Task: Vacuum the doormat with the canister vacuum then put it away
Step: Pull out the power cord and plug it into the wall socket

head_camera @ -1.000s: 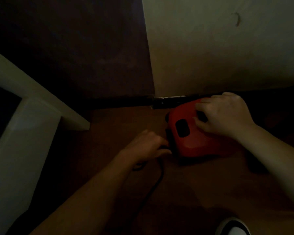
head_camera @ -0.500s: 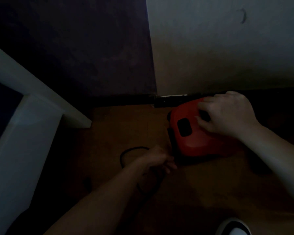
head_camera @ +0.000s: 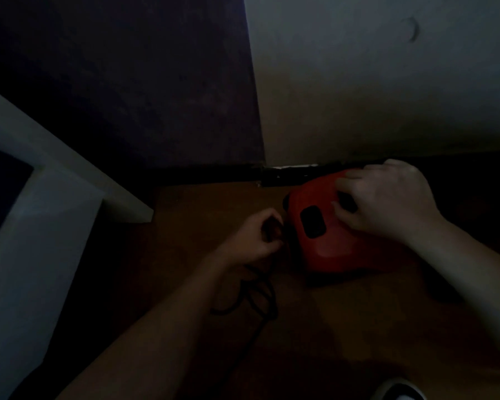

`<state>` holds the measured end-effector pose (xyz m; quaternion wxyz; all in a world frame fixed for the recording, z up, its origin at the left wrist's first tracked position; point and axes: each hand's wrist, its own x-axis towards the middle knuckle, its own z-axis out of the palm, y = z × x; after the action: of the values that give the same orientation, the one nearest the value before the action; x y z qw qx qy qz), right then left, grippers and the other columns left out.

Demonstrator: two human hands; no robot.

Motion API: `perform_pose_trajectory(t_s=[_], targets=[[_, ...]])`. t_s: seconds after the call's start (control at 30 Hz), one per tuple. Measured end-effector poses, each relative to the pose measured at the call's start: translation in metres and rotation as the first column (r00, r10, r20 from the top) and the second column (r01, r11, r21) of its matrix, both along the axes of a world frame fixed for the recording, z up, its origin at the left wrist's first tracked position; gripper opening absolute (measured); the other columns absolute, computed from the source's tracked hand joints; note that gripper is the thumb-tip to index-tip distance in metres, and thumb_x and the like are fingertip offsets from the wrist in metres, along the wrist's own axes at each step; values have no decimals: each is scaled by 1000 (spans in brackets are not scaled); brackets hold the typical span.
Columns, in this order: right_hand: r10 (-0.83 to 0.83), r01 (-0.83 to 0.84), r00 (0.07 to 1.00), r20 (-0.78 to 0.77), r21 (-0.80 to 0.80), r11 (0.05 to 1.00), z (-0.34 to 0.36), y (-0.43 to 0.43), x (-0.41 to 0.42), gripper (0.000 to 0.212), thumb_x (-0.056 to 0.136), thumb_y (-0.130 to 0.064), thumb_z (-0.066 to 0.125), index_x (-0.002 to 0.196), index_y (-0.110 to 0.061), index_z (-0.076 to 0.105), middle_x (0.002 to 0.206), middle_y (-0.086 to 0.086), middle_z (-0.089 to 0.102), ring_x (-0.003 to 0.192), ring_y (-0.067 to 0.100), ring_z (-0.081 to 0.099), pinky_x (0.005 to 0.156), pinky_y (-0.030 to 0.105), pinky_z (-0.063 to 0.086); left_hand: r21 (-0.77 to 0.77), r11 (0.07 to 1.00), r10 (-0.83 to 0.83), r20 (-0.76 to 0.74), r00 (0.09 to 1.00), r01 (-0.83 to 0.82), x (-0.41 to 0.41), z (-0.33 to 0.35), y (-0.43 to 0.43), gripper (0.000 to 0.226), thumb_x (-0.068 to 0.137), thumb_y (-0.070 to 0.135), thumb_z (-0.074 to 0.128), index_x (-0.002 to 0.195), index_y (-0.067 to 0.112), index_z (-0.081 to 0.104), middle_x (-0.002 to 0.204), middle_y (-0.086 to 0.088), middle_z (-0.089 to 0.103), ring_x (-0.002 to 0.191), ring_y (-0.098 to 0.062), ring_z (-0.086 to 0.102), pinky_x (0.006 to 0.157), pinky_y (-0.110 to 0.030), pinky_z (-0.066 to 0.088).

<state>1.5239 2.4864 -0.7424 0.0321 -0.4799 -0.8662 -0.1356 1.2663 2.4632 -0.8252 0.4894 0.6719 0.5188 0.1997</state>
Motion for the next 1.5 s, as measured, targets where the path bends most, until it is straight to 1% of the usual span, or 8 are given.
perform_pose_trajectory(t_s=[0.2, 0.37, 0.77, 1.03, 1.17, 1.27, 1.37, 1.5], targets=[[-26, 26, 999, 18, -10, 1000, 3, 0, -2, 25, 78, -45, 68, 74, -20, 68, 76, 2, 70, 71, 27, 69, 65, 33, 43, 93, 962, -220, -295, 930, 257, -6, 30, -9, 47, 67, 56, 82, 101, 29, 63, 102, 15, 64, 95, 0, 59, 81, -24, 50], [-36, 37, 999, 17, -18, 999, 3, -2, -4, 25, 76, -44, 70, 72, -20, 68, 76, 3, 71, 70, 27, 69, 65, 33, 43, 129, 924, -265, -461, 847, 359, -4, 34, -12, 28, 90, 50, 64, 92, 23, 73, 89, 10, 72, 80, -5, 63, 67, -26, 46], [-36, 37, 999, 8, -9, 999, 0, 0, -4, 27, 81, -45, 61, 76, -20, 68, 78, 3, 71, 72, 29, 68, 66, 34, 42, -515, 851, -195, -126, 973, 104, 21, -27, -37, 28, 104, 19, 45, 94, 0, 64, 102, -25, 71, 39, -4, 56, 47, -21, 45], [-20, 20, 1000, 19, -4, 1000, 1, 0, -3, 26, 80, -45, 67, 76, -19, 69, 77, 4, 70, 71, 28, 68, 64, 33, 39, -407, 783, 529, 39, 848, -470, 15, -41, -6, 20, 98, -4, 45, 92, 14, 49, 80, -2, 55, 43, -1, 55, 46, -19, 47], [-17, 17, 1000, 1, 6, 1000, 1, 1, -3, 25, 80, -44, 67, 75, -19, 69, 76, 3, 70, 70, 28, 68, 64, 33, 38, -71, 973, 226, 132, 965, -219, 4, -7, 3, 24, 80, -1, 56, 87, 23, 54, 89, 3, 57, 83, -9, 56, 75, -18, 46], [-27, 27, 1000, -3, -7, 1000, 2, 0, -3, 25, 79, -43, 69, 74, -19, 68, 75, 4, 70, 70, 28, 68, 64, 33, 39, -5, 988, -154, -113, 982, 155, -6, 14, -4, 10, 87, 29, 58, 96, 25, 62, 100, 2, 64, 93, -14, 61, 82, -33, 48], [-48, 48, 999, 5, -21, 999, 2, 0, -5, 25, 77, -43, 70, 72, -19, 68, 75, 4, 71, 70, 28, 69, 64, 33, 41, 24, 973, -212, -312, 926, 231, 3, 20, -13, 23, 97, 45, 52, 99, 25, 65, 93, 5, 69, 83, -8, 63, 73, -32, 50], [-37, 37, 999, -16, -17, 999, 3, 0, -5, 25, 76, -41, 72, 71, -17, 67, 73, 5, 70, 68, 30, 69, 64, 34, 42, -366, 929, -68, -55, 996, 43, 12, 13, -14, 17, 100, 21, 55, 97, 10, 67, 66, 8, 70, 53, -6, 58, 56, -27, 47]])
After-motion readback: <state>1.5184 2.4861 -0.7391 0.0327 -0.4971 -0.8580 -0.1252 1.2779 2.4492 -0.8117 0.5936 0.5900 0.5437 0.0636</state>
